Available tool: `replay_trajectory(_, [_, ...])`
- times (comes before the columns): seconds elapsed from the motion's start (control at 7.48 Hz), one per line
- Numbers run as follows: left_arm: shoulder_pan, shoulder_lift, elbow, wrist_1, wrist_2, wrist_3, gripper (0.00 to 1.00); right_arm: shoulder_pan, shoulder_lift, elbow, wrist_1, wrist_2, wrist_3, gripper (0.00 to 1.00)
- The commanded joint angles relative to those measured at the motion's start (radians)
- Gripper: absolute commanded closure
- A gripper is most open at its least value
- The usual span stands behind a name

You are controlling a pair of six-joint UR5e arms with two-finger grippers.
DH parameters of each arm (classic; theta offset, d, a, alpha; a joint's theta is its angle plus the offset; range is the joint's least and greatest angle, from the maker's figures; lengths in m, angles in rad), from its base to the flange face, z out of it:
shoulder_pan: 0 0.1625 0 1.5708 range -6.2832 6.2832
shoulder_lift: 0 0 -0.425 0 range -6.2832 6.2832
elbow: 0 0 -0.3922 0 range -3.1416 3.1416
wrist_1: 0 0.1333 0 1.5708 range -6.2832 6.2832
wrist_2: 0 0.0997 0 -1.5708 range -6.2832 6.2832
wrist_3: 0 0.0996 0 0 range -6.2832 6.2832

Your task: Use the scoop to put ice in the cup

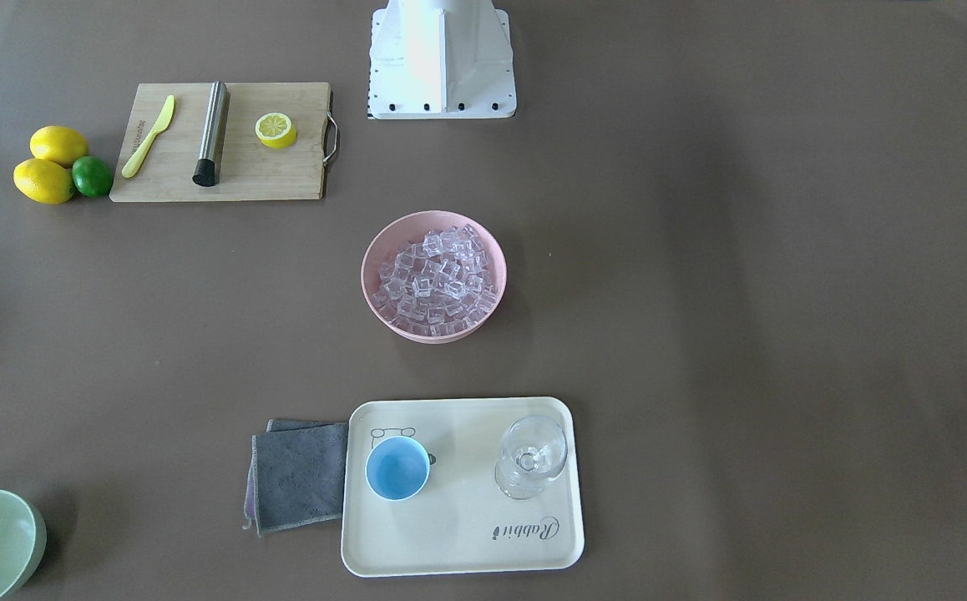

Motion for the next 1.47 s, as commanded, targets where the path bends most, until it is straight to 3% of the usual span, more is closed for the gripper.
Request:
replay_trajectory(0.0, [0.127, -0.005, -0.039, -0.074, 0.0, 0.001, 0.01, -0.025, 0.004, -0.169, 0.222, -0.002, 0.042, 0.0])
replay_trajectory(0.67, [0.428, -0.14, -0.033, -0.186, 0.002, -0.013, 0.01, -0.099, 0.022, -0.181, 0.236, -0.009, 0.105, 0.0])
replay_trajectory(0.8, [0.474, -0.16, -0.037, -0.249, 0.0, -0.013, 0.01, -0.102, 0.033, -0.192, 0.236, -0.007, 0.105, 0.0])
replay_trajectory(1.07, [0.61, -0.192, -0.038, -0.518, 0.034, -0.012, 0.01, -0.112, 0.065, -0.236, 0.236, -0.002, 0.104, 0.0])
replay_trajectory(1.34, [0.673, -0.226, -0.034, -0.573, 0.077, -0.012, 0.01, -0.119, 0.079, -0.257, 0.236, -0.001, 0.104, 0.0])
